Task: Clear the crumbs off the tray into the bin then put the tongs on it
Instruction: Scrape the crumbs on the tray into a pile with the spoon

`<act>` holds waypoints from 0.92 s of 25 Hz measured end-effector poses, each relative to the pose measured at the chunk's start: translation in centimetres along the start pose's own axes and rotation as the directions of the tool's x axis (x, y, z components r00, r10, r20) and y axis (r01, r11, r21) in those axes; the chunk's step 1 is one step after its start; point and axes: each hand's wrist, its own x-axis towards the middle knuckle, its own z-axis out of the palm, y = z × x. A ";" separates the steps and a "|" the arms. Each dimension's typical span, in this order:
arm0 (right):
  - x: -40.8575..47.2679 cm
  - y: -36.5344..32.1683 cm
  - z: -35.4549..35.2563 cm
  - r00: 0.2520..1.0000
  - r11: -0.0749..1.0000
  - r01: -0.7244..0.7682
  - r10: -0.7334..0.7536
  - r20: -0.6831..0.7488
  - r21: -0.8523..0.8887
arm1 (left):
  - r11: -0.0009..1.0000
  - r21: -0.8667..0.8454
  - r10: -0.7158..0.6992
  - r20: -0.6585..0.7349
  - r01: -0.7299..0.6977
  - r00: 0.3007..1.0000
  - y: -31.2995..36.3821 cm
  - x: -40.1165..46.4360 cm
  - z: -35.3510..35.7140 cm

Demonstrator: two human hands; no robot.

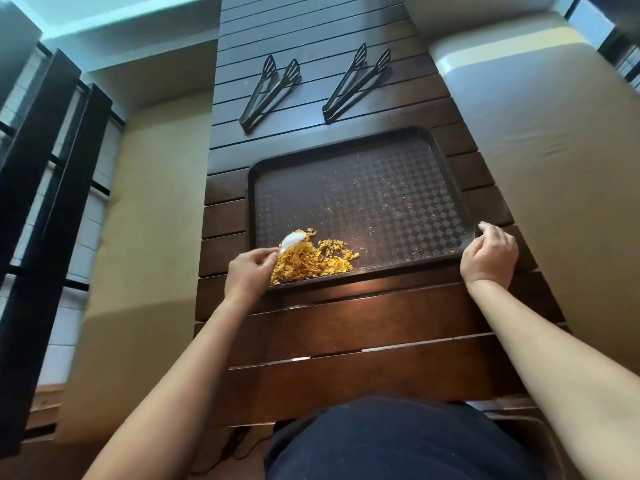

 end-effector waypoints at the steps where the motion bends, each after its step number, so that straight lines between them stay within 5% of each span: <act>1: 0.0 0.0 0.0 1.000 1.000 0.000 0.000 -0.001 0.001 | 0.999 -0.042 -0.016 -0.013 0.015 1.000 0.4 0.9 -0.2; 10: 0.0 0.0 -0.1 1.000 1.000 -0.018 0.018 -0.008 0.007 | 0.999 0.042 -0.006 0.147 0.000 0.989 0.1 2.3 -0.7; 13: -0.1 -0.1 -0.2 0.999 0.998 -0.048 0.048 -0.003 0.041 | 0.984 -0.169 -0.059 0.009 0.059 0.998 -1.5 2.2 -1.5; 18: -0.2 -0.4 -0.5 0.997 0.993 -0.074 0.073 0.019 0.087 | 0.974 -0.224 -0.067 -0.134 0.036 0.989 -3.5 0.9 -1.1; 23: -0.1 0.1 -0.4 0.999 0.998 -0.033 0.032 0.025 0.049 | 0.987 -0.146 0.068 0.052 -0.060 0.996 -4.0 -2.3 -0.3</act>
